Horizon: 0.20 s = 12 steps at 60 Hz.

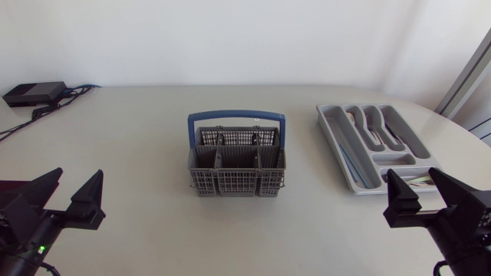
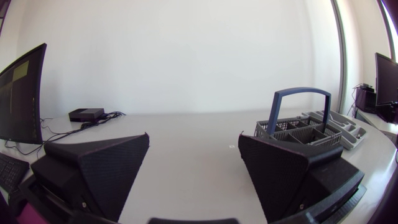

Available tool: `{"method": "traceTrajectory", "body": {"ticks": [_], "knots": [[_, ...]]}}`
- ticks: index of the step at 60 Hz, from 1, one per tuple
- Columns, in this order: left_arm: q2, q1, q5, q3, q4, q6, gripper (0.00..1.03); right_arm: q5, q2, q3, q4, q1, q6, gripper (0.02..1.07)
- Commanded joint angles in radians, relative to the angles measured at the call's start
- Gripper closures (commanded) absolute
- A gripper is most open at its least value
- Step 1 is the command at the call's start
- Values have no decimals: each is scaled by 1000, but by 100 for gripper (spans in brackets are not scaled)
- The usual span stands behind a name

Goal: Sort the cutlery from the basket into the organizer compartments.

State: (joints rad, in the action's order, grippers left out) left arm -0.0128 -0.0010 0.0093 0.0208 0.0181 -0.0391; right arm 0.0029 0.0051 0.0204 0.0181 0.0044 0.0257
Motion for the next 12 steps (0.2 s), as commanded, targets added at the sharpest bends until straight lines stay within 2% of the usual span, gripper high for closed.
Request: {"method": "traceTrajectory", "body": {"ticks": [1,12], "knots": [[13,1,-9,-21,-18,39,4,-3,-5,-20,-18,-4,-26,6],[13,1,-9,-21,-18,39,4,-3,-5,-20,-18,-4,-26,6]]}}
